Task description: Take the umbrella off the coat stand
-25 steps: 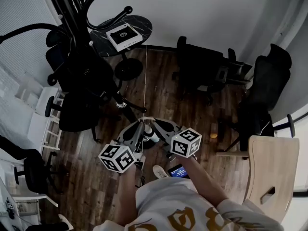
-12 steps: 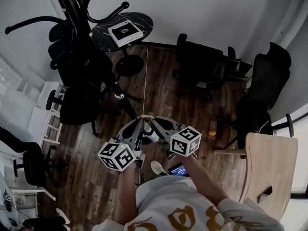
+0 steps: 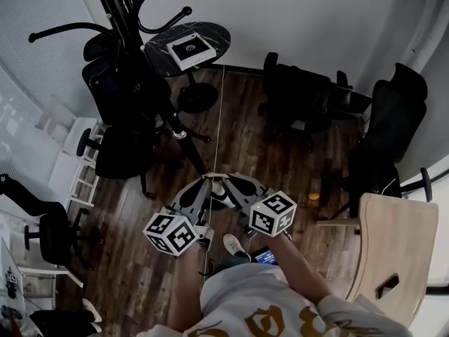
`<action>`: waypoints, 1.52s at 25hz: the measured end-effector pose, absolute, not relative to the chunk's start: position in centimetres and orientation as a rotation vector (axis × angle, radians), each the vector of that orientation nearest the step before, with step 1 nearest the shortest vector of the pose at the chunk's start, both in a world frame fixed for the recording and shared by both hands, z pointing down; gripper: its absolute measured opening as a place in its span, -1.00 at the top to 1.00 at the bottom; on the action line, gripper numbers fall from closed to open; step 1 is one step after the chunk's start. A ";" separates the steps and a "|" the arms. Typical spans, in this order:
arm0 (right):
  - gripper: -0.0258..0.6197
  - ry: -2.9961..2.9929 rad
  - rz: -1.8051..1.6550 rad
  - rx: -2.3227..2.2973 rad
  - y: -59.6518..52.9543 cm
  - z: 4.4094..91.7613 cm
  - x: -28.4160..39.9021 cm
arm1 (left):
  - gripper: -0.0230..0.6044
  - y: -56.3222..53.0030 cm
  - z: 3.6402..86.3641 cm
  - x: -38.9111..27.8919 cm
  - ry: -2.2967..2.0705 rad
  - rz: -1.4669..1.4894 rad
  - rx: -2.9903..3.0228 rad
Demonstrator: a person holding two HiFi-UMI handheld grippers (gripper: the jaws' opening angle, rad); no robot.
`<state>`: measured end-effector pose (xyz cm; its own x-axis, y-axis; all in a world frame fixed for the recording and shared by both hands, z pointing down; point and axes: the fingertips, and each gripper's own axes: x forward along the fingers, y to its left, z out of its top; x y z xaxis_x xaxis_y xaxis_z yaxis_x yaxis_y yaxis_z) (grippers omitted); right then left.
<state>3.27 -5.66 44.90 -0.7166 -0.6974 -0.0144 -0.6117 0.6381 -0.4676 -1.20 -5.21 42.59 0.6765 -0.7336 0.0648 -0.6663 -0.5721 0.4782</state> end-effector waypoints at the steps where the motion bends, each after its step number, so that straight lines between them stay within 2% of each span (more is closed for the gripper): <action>1: 0.88 2.666 -0.649 -1.073 -5.1 44.7 3.2 | 0.86 -4.7 42.4 -1.2 -1.086 -0.201 2.422; 23: 0.88 2.702 -0.486 -1.049 5.8 40.5 6.1 | 0.86 5.7 37.9 1.8 -1.112 -0.294 2.493; 38: 0.88 2.709 -0.450 -1.038 7.6 39.9 6.8 | 0.86 7.1 37.5 2.2 -1.121 -0.311 2.505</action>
